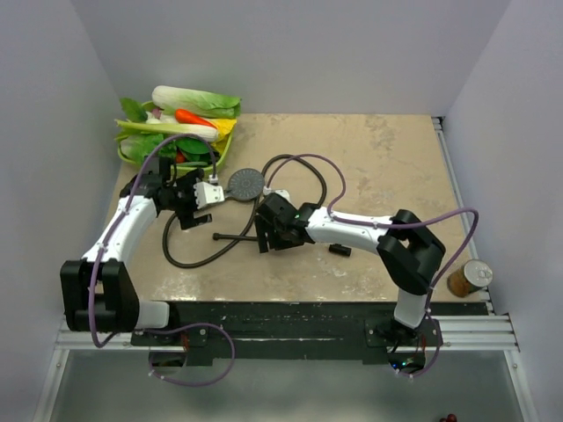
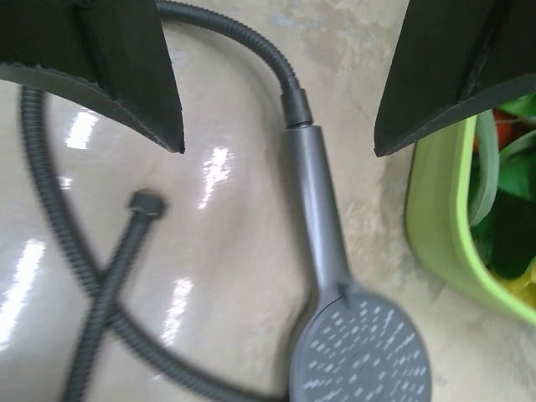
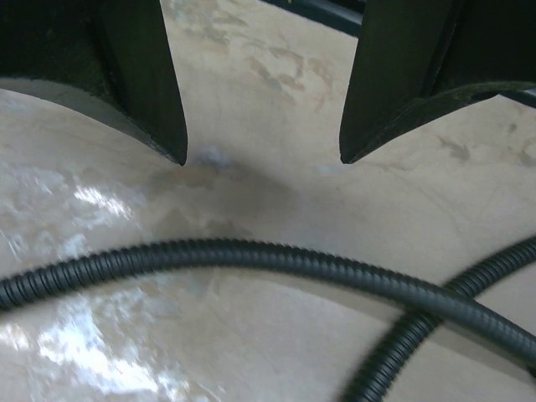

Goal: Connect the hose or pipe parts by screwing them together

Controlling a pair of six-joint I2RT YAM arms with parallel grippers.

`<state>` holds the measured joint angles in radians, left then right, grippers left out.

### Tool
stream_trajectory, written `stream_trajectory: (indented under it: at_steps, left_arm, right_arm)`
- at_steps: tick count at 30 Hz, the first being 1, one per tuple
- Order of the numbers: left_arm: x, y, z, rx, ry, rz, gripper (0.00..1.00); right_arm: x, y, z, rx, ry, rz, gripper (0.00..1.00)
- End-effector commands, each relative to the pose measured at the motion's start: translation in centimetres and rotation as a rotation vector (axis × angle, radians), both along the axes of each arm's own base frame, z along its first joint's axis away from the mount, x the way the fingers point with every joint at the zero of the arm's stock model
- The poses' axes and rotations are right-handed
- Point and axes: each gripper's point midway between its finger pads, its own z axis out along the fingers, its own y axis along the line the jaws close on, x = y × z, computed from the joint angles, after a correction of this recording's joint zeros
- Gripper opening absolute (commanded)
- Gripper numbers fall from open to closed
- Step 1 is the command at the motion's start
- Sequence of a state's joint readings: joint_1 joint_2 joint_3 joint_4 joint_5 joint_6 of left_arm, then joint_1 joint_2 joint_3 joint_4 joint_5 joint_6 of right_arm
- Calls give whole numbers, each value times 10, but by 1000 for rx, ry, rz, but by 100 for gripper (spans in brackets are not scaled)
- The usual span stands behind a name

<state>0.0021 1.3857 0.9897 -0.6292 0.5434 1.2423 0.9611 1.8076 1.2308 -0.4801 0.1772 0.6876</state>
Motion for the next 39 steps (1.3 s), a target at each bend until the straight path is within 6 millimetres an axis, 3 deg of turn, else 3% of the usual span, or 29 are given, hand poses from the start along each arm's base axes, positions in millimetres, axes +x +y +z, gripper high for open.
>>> stream_trajectory:
  at_steps: [1, 3, 8, 11, 17, 18, 20, 24, 27, 30, 31, 33, 34, 36, 39]
  left_arm:
    - [-47, -31, 10, -132, 118, -101, 99]
    - [-55, -32, 16, -160, 163, -91, 99]
    - [-63, -35, 35, -324, 279, -56, 99]
    - [-67, -37, 43, -415, 400, -9, 99]
    - [-62, -33, 61, -444, 426, 56, 99]
    - [-62, -32, 63, -443, 423, 63, 99]
    - [-62, -32, 72, -447, 418, 90, 99]
    - [-63, -33, 86, -484, 462, 139, 99]
    - [-61, -32, 96, -519, 508, 188, 99]
    - [-55, -25, 107, -579, 553, 257, 99]
    - [-52, -24, 114, -616, 566, 283, 99]
    - [-46, -19, 118, -658, 579, 313, 99]
    - [-44, -18, 122, -674, 588, 328, 99]
    - [-42, -22, 129, -715, 599, 319, 99]
    - [-44, -33, 155, -818, 607, 285, 99]
  right_arm:
    - [17, 51, 27, 138, -84, 60, 76]
    - [23, 62, 35, 108, -140, 132, 76]
    - [30, 56, 39, -132, -342, 391, 77]
    - [36, 61, 48, -152, -409, 509, 77]
    - [40, 77, 46, -208, -466, 716, 79]
    - [40, 78, 31, -234, -440, 754, 79]
    - [40, 85, 27, -235, -429, 786, 77]
    - [31, 95, -3, -217, -362, 860, 75]
    - [29, 94, -17, -223, -327, 859, 72]
    - [26, 89, -28, -199, -297, 838, 61]
    - [23, 89, -27, -176, -289, 837, 51]
    - [21, 85, -30, -147, -269, 810, 38]
    - [20, 86, -27, -133, -269, 798, 23]
    - [20, 87, -12, -71, -288, 752, 4]
    - [23, 92, 27, 46, -334, 675, 0]
